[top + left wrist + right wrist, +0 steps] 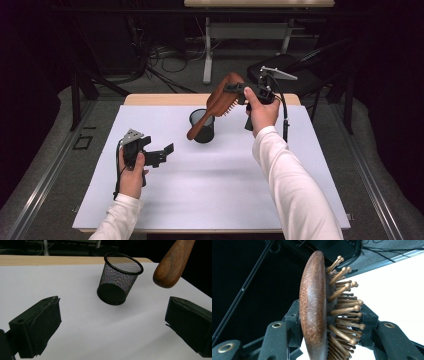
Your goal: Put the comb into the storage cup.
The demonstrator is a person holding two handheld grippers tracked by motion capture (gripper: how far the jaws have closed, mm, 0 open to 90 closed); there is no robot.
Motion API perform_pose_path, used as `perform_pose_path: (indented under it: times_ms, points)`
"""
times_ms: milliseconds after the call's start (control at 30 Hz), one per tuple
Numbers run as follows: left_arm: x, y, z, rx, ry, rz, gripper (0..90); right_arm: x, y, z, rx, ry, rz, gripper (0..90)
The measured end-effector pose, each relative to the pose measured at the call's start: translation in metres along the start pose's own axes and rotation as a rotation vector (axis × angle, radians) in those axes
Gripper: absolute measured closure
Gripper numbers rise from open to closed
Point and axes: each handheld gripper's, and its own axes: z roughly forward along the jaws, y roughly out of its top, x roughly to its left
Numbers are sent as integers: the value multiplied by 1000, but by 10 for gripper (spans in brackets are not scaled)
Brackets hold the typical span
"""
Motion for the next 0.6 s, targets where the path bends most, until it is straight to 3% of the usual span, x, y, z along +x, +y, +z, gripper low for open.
perform_pose_path:
  times_ms: [600]
  points:
    - [3, -2, 1, 8, 3, -10, 4, 7, 20, 12, -54, -41, -4, 487]
